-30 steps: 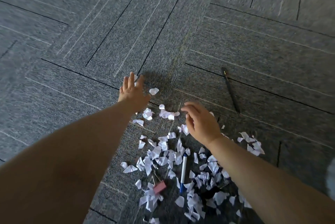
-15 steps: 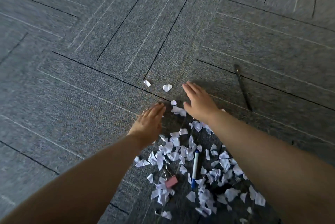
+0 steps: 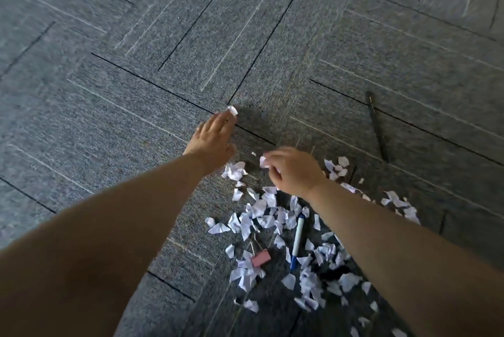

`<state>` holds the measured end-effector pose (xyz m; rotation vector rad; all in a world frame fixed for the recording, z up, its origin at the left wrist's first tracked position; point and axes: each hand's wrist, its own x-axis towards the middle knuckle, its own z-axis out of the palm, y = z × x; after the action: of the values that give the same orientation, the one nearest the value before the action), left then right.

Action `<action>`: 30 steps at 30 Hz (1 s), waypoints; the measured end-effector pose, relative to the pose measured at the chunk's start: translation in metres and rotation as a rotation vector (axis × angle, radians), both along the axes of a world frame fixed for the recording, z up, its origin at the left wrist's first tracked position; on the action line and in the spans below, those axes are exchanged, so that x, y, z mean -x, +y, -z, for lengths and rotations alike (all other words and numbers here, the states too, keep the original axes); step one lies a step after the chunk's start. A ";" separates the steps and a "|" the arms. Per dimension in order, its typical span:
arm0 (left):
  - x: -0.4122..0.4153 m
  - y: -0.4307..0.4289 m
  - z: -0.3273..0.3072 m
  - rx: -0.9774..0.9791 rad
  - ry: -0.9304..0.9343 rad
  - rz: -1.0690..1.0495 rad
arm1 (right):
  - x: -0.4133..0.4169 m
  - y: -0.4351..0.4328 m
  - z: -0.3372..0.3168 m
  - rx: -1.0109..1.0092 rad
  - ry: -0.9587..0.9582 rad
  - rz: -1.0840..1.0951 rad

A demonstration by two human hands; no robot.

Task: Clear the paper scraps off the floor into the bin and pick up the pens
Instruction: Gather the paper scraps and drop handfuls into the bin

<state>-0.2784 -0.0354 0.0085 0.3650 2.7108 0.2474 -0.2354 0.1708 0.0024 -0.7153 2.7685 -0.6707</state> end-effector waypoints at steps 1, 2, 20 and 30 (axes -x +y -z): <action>0.011 0.006 -0.001 0.035 -0.022 0.003 | -0.009 0.004 -0.002 0.016 -0.015 -0.003; 0.022 0.011 -0.001 0.070 -0.042 0.008 | -0.017 0.009 -0.004 0.030 -0.026 -0.002; -0.083 0.031 0.007 -0.106 -0.068 0.202 | -0.019 0.085 0.018 -0.174 -0.110 0.702; -0.070 0.017 0.010 -0.027 -0.068 -0.195 | -0.069 0.030 0.018 -0.022 -0.134 0.129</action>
<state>-0.2081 -0.0183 -0.0015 0.0971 2.6793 0.3446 -0.1664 0.2003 -0.0157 -0.4726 2.7112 -0.6844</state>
